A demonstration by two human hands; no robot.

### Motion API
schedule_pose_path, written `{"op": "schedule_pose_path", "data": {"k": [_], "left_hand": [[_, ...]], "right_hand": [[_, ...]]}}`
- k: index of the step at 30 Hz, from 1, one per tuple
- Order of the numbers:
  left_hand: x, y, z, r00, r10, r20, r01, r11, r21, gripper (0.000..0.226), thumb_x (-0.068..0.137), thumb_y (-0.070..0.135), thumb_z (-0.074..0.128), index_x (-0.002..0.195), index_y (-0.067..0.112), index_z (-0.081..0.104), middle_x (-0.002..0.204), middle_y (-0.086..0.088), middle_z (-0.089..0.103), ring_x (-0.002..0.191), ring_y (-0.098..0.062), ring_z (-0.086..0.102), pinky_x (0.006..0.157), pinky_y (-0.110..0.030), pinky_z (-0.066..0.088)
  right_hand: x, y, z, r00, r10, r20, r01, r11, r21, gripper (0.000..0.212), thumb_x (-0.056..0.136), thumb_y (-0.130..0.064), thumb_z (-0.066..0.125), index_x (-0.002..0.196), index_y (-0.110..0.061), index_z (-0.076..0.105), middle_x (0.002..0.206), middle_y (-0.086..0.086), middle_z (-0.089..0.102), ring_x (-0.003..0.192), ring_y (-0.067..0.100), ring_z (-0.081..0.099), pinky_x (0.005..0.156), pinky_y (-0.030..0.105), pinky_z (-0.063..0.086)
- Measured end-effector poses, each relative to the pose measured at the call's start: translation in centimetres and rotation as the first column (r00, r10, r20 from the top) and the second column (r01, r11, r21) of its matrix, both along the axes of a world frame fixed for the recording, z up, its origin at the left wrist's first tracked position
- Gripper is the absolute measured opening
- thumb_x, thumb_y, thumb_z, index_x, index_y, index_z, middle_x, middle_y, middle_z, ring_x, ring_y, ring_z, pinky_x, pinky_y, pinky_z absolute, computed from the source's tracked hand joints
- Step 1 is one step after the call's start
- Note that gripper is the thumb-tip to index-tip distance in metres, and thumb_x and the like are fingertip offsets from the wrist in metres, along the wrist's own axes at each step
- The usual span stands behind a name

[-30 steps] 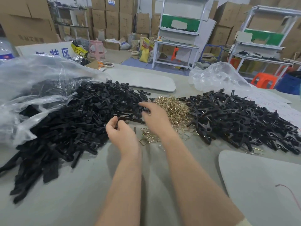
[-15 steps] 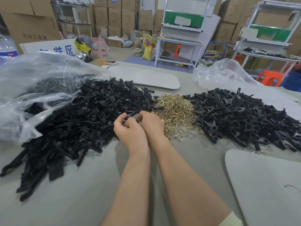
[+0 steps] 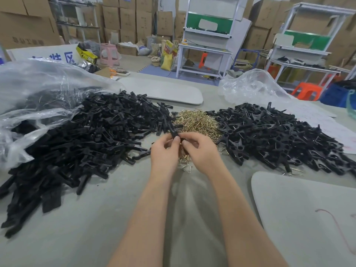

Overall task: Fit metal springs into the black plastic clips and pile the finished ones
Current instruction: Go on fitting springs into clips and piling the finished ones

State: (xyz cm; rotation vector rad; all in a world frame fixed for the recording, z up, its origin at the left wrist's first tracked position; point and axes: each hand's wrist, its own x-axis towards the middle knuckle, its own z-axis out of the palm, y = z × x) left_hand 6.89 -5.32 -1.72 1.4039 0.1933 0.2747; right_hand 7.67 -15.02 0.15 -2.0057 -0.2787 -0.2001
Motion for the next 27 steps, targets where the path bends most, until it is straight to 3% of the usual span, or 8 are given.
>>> {"op": "schedule_pose_path", "data": {"k": [5, 8, 11, 13, 15, 18, 23, 27], "left_hand": [[0.0, 0.0, -0.3, 1.0, -0.019, -0.01, 0.02, 0.995, 0.1, 0.025, 0.093, 0.008, 0.056, 0.072, 0.021, 0.063, 0.069, 0.005, 0.067, 0.072, -0.015, 0.066, 0.087, -0.045, 0.054], [0.2, 0.0, -0.7, 1.0, -0.008, -0.006, 0.009, 0.959, 0.284, 0.017, 0.092, 0.012, 0.056, 0.08, 0.019, 0.065, 0.076, 0.001, 0.068, 0.082, -0.023, 0.067, 0.086, -0.041, 0.053], [0.0, -0.4, -0.7, 1.0, -0.013, 0.002, 0.01, 0.893, 0.45, 0.012, 0.091, 0.019, 0.058, 0.092, 0.016, 0.069, 0.079, 0.003, 0.067, 0.081, -0.017, 0.064, 0.072, -0.027, 0.047], [-0.3, -0.4, -0.5, 1.0, 0.014, 0.009, -0.017, 0.893, 0.449, 0.01, 0.091, 0.019, 0.058, 0.098, 0.02, 0.065, 0.081, 0.006, 0.066, 0.08, -0.014, 0.063, 0.07, -0.024, 0.043], [-0.3, -0.1, -0.3, 0.996, 0.089, 0.008, -0.084, 0.906, 0.415, 0.014, 0.092, 0.019, 0.056, 0.105, 0.026, 0.054, 0.084, 0.005, 0.065, 0.078, -0.013, 0.06, 0.07, -0.024, 0.041], [-0.5, 0.1, 0.0, 0.989, 0.151, 0.011, -0.143, 0.913, 0.382, 0.021, 0.091, 0.017, 0.052, 0.108, 0.027, 0.046, 0.081, 0.003, 0.065, 0.062, -0.008, 0.053, 0.055, -0.019, 0.038], [-0.2, 0.4, 0.0, 0.992, 0.12, 0.039, -0.126, 0.96, 0.25, 0.014, 0.09, 0.022, 0.057, 0.102, 0.022, 0.064, 0.082, 0.001, 0.065, 0.065, -0.009, 0.052, 0.06, -0.021, 0.04], [0.2, 0.4, -0.2, 0.999, -0.029, 0.028, 0.023, 0.982, 0.185, 0.028, 0.085, 0.023, 0.07, 0.111, 0.02, 0.059, 0.078, 0.007, 0.054, 0.066, -0.004, 0.049, 0.053, -0.009, 0.04]], "right_hand": [[-0.2, -0.7, -0.9, 0.985, -0.141, -0.1, 0.167, 0.922, 0.348, 0.026, 0.092, 0.003, 0.052, 0.106, -0.018, 0.059, 0.084, -0.001, 0.062, 0.08, 0.016, 0.062, 0.082, 0.035, 0.053], [-0.2, -1.3, -0.8, 0.974, -0.189, -0.123, 0.224, 0.865, 0.448, 0.025, 0.092, 0.003, 0.05, 0.115, -0.01, 0.05, 0.082, 0.0, 0.061, 0.077, 0.012, 0.065, 0.078, 0.028, 0.057], [-0.3, -0.9, -1.0, 0.981, -0.185, -0.054, 0.192, 0.952, 0.238, 0.02, 0.091, 0.002, 0.051, 0.103, -0.011, 0.06, 0.094, 0.007, 0.065, 0.091, 0.022, 0.067, 0.089, 0.041, 0.054], [-0.4, -0.8, -1.2, 0.972, -0.231, -0.04, 0.235, 0.963, 0.134, 0.02, 0.091, 0.0, 0.05, 0.098, -0.014, 0.063, 0.097, 0.005, 0.065, 0.097, 0.026, 0.065, 0.092, 0.039, 0.05], [-0.4, -1.4, -1.4, 0.934, -0.357, 0.026, 0.356, 0.934, 0.018, 0.022, 0.091, -0.002, 0.049, 0.104, -0.012, 0.064, 0.1, 0.003, 0.064, 0.102, 0.022, 0.062, 0.091, 0.027, 0.045], [-0.2, -2.7, -1.9, 0.885, -0.454, 0.104, 0.466, 0.858, -0.216, 0.036, 0.091, -0.006, 0.048, 0.125, -0.012, 0.057, 0.125, 0.007, 0.058, 0.119, 0.024, 0.049, 0.101, 0.03, 0.035], [0.2, -2.5, -3.0, 0.936, -0.35, -0.013, 0.29, 0.796, -0.531, 0.048, 0.096, -0.01, 0.038, 0.141, -0.026, 0.044, 0.152, 0.005, 0.033, 0.141, 0.027, 0.026, 0.115, 0.046, 0.021], [0.3, -2.6, -3.2, 0.921, -0.389, -0.031, 0.306, 0.77, -0.561, 0.047, 0.093, -0.012, 0.038, 0.136, -0.03, 0.05, 0.147, -0.002, 0.042, 0.136, 0.025, 0.032, 0.113, 0.045, 0.023]]}}
